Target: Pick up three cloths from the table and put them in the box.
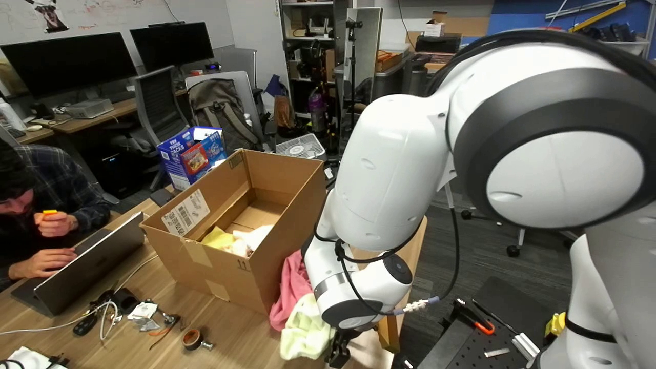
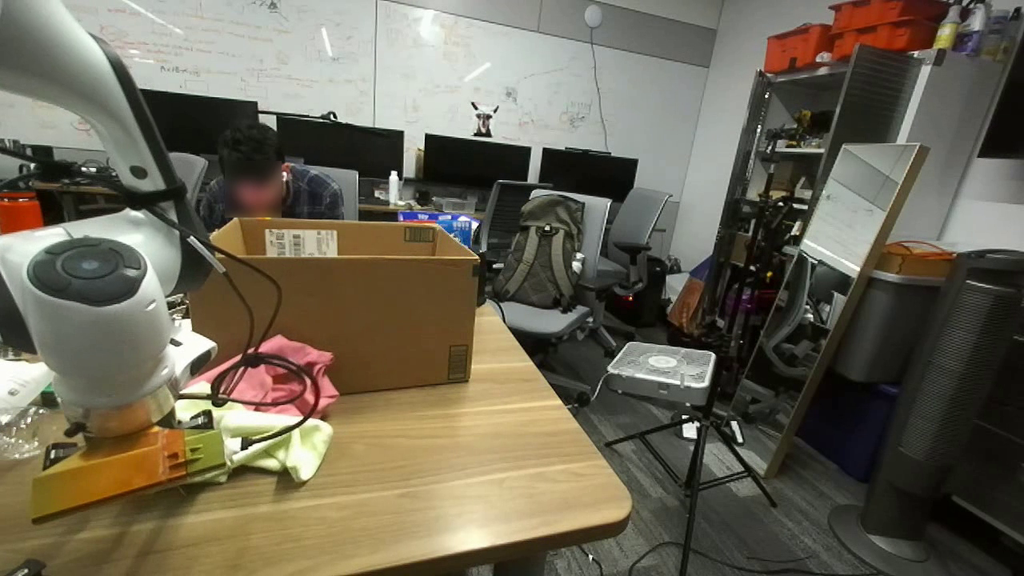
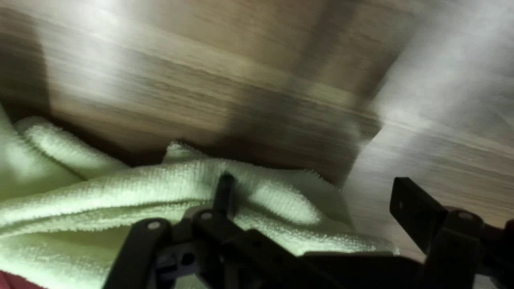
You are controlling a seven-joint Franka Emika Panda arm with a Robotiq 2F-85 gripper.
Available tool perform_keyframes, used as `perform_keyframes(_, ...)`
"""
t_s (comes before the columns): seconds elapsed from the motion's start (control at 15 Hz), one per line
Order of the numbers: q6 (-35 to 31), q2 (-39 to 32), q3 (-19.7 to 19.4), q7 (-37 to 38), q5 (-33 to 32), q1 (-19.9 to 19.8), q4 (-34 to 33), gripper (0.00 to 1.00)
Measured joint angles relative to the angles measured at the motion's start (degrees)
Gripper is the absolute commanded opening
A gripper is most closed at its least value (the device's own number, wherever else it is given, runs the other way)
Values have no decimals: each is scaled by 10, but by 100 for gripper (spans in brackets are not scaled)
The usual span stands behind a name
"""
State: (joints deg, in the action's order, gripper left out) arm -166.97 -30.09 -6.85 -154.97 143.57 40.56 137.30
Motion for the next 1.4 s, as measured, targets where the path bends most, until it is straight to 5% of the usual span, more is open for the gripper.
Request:
perform_keyframes(0.53,24,0,21,19,0,0,-7,100)
perform_keyframes(0.67,32,0,27,31,-1,0,-13,73)
perform_keyframes(1.0,45,1,27,49,-2,1,-29,34)
perform_keyframes(1.2,49,1,25,56,-2,1,-37,11)
perform_keyframes(1.4,51,1,23,60,-2,0,-45,2)
